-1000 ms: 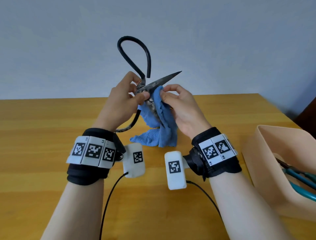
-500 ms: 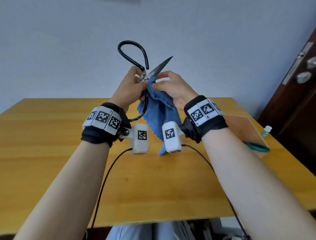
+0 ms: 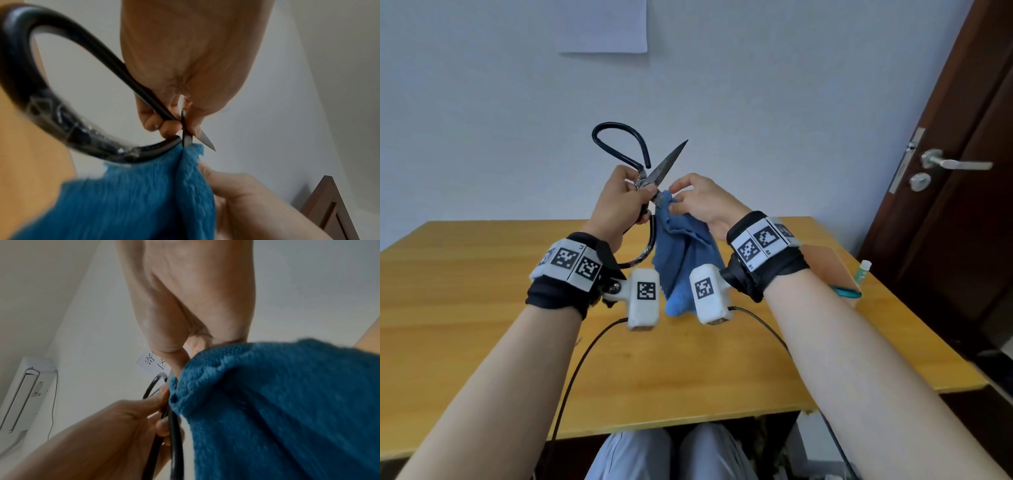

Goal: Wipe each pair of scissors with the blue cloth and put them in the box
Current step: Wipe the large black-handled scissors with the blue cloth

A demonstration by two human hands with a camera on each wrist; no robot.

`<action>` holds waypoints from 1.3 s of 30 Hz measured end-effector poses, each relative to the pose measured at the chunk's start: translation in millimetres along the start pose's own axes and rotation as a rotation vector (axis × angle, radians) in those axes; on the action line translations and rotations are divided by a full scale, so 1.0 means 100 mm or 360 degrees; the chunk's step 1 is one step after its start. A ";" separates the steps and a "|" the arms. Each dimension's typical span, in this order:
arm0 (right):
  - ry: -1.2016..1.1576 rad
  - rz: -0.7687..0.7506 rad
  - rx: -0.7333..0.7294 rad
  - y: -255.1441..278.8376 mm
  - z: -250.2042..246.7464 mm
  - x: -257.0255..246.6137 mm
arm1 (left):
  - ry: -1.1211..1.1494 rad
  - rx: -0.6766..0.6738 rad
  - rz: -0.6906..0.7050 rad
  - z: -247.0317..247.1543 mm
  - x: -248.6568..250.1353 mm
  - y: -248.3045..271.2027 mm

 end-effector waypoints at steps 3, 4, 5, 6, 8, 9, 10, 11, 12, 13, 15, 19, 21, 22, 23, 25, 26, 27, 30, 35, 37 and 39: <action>0.0107 0.0065 -0.0079 0.05 0.00 0.05 | -0.0007 -0.0051 -0.0047 -0.03 0.01 0.08; 0.0117 0.0057 -0.0079 0.07 0.01 0.05 | -0.0010 -0.0096 -0.0073 -0.03 0.01 0.11; 0.0105 0.0030 -0.0061 0.08 0.04 0.05 | -0.0004 -0.0150 -0.0094 -0.02 0.02 0.14; 0.0069 -0.0009 -0.0044 0.09 0.07 0.04 | 0.0012 -0.0199 -0.0105 0.00 0.03 0.17; -0.0042 -0.0059 -0.0031 0.12 0.13 0.05 | 0.0026 -0.0233 -0.0104 0.00 0.05 0.20; -0.0084 -0.0064 -0.0029 0.12 0.15 0.08 | 0.0019 -0.0220 -0.0097 -0.01 0.06 0.20; -0.0101 -0.0061 -0.0025 0.13 0.17 0.09 | 0.0013 -0.0197 -0.0089 -0.02 0.06 0.20; -0.0107 -0.0054 -0.0014 0.13 0.18 0.11 | 0.0007 -0.0173 -0.0084 -0.02 0.06 0.20; -0.0100 -0.0042 0.0000 0.13 0.18 0.12 | 0.0000 -0.0150 -0.0085 -0.03 0.05 0.21; -0.0084 -0.0033 0.0013 0.12 0.19 0.13 | -0.0003 -0.0126 -0.0095 -0.03 0.04 0.21; -0.0035 -0.0018 0.0036 0.13 0.19 0.15 | 0.0017 -0.0084 -0.0139 -0.03 0.00 0.22; 0.0042 0.0000 -0.0023 0.17 0.19 0.18 | 0.0078 -0.0033 -0.0213 -0.02 -0.04 0.24; 0.0089 -0.0002 -0.0047 0.21 0.18 0.20 | 0.0092 0.0001 -0.0226 -0.04 -0.05 0.24; 0.0118 -0.0005 -0.0051 0.22 0.17 0.21 | 0.0096 0.0018 -0.0235 -0.05 -0.06 0.24; 0.0152 -0.0005 -0.0051 0.23 0.16 0.22 | 0.0099 0.0030 -0.0245 -0.06 -0.07 0.23; 0.0225 -0.0010 -0.0046 0.25 0.15 0.23 | 0.0091 0.0036 -0.0260 -0.10 -0.08 0.21; 0.0251 -0.0015 -0.0051 0.27 0.15 0.23 | 0.0081 0.0042 -0.0267 -0.13 -0.09 0.21; 0.0273 -0.0010 -0.0061 0.29 0.14 0.24 | 0.0070 0.0052 -0.0274 -0.16 -0.10 0.21; 0.0349 0.0046 -0.0156 0.36 0.07 0.28 | 0.0027 0.0102 -0.0294 -0.30 -0.12 0.19; 0.0100 0.0038 0.0191 0.33 -0.21 0.37 | -0.0005 0.0095 -0.0309 -0.56 -0.07 0.21; -0.0310 0.0022 0.0151 0.32 -0.19 0.32 | -0.0021 0.0035 -0.0305 -0.55 -0.05 0.25; -0.0543 0.0020 0.0043 0.33 -0.09 0.24 | -0.0005 -0.0008 -0.0294 -0.48 -0.03 0.30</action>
Point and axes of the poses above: each hand's wrist, its own y-axis away from the middle knuckle, its own z-axis out of the palm, x = y × z, the point moved 3 cm from there along -y, towards the middle knuckle, and after that the axes turned 11 degrees about z, right-handed, at the moved point
